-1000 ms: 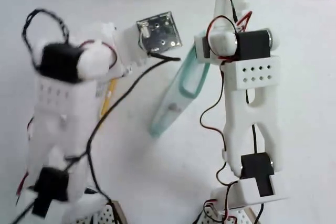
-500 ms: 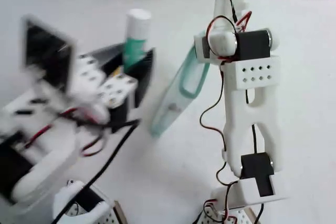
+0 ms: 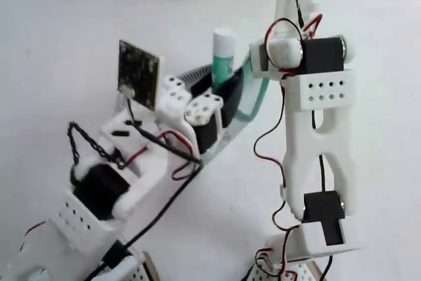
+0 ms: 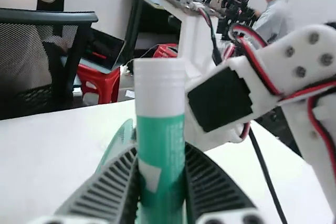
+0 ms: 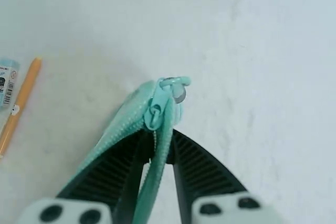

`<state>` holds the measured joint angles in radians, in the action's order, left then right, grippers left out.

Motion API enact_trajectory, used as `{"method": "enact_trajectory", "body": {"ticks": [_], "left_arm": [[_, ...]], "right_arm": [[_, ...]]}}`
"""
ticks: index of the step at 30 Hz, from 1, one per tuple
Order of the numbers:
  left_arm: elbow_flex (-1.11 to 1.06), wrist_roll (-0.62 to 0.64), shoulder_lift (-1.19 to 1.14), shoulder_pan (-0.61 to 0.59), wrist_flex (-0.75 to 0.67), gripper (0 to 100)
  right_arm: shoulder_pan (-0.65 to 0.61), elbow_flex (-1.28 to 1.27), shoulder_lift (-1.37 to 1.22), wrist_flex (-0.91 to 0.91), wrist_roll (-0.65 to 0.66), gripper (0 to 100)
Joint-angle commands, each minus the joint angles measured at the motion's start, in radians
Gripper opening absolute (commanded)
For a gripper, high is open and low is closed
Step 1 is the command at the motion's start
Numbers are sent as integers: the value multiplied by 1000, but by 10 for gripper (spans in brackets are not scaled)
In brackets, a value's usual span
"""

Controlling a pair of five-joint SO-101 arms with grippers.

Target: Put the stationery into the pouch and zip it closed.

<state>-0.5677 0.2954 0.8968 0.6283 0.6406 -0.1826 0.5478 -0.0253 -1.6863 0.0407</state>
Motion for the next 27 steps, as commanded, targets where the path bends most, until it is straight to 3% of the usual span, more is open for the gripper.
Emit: {"method": "enact_trajectory", "body": {"ticks": [1,12,20,27], "left_arm": [[-163,20,113,36,-261,22],[-407,-84,133,25,-649,24],[-382,-86,-68,19,-786,24],[-334,-84,-119,53,-747,24]], "right_arm": [[7,3,13,16,-8,21],[5,3,13,12,-9,24],[15,3,15,-4,-9,24],[51,6,-25,1,0,24]]}}
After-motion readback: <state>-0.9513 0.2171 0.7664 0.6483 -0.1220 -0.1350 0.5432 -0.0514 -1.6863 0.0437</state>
